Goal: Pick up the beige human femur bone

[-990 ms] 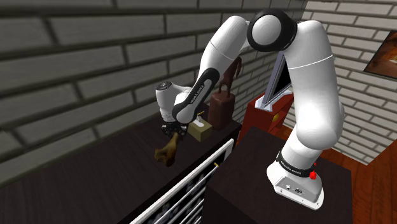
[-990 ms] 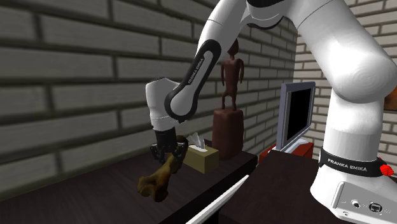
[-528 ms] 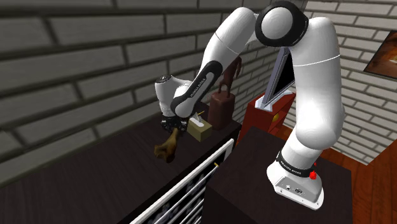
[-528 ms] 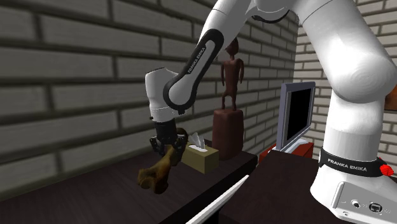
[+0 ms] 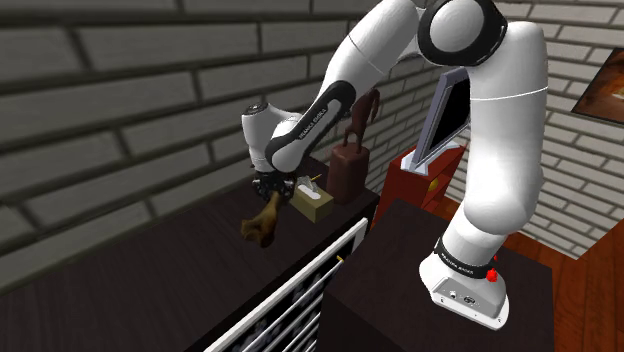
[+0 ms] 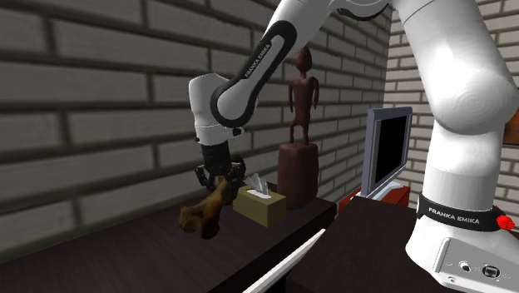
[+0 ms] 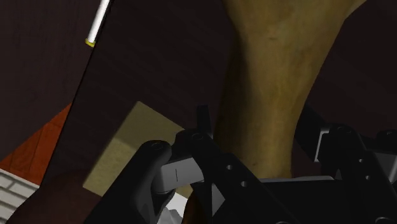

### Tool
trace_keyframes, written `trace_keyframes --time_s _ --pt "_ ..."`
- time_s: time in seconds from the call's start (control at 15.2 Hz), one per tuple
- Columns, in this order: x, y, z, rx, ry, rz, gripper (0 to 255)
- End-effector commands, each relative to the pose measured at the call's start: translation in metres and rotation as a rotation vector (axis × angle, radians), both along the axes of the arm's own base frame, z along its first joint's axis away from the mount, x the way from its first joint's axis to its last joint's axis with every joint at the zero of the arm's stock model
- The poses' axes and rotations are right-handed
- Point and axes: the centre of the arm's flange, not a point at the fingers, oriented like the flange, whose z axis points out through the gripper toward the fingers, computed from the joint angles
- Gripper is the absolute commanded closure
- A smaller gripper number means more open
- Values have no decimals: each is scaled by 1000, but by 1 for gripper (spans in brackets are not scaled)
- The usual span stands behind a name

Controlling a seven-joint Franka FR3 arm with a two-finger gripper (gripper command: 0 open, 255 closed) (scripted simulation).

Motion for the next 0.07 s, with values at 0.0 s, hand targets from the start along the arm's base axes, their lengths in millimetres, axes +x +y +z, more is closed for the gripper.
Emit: trace_keyframes --time_s 0.0 --pt "0 0 4 0 -1 0 255"
